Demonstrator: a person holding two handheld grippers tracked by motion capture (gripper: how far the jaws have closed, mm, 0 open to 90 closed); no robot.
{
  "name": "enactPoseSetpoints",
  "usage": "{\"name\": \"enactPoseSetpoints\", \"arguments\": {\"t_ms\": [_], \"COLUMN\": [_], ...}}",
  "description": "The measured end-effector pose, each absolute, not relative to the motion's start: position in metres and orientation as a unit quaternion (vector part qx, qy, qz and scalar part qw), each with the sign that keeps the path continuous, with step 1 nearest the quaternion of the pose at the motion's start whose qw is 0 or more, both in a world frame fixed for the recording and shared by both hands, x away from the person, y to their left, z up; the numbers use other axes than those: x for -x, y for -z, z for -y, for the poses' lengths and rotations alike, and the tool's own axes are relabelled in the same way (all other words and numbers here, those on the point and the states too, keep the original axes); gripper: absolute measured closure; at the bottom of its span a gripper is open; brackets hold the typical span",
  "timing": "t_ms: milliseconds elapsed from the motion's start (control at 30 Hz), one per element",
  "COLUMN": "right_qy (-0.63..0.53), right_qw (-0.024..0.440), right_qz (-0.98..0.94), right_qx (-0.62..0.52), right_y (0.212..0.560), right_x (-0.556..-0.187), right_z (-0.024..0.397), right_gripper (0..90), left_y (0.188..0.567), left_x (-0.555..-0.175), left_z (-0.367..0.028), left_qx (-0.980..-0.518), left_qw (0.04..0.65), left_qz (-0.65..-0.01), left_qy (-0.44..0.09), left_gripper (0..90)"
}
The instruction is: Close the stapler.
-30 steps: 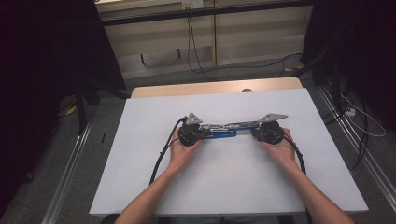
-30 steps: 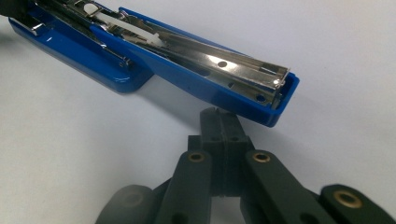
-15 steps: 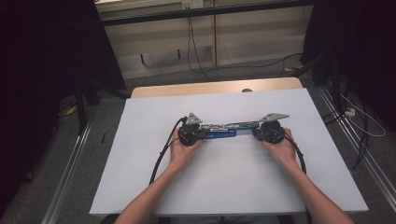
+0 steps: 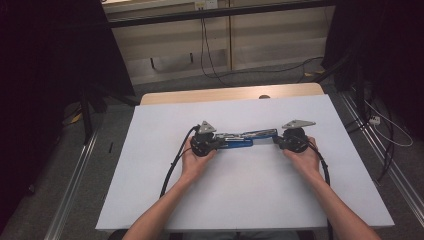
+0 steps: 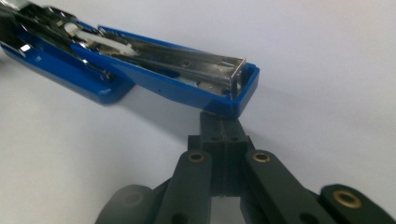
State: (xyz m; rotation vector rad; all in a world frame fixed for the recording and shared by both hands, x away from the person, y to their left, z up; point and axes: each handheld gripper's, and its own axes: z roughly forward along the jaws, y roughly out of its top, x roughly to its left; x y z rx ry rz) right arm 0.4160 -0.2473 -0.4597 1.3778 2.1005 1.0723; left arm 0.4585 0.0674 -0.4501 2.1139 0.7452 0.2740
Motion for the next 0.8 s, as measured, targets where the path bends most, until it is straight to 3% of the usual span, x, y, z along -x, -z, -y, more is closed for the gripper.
{"name": "enactPoseSetpoints", "arguments": {"t_ms": [800], "right_qy": [-0.447], "right_qw": [0.227], "right_qz": [-0.727], "right_qx": [-0.47], "right_y": [0.449], "right_x": [-0.415], "right_z": [0.242], "right_gripper": [90.0], "left_y": [0.45], "left_x": [-0.459], "left_z": [-0.07], "left_qx": [-0.843], "left_qw": [0.43], "left_qz": [-0.306], "left_qy": [-0.102], "left_gripper": [90.0]}}
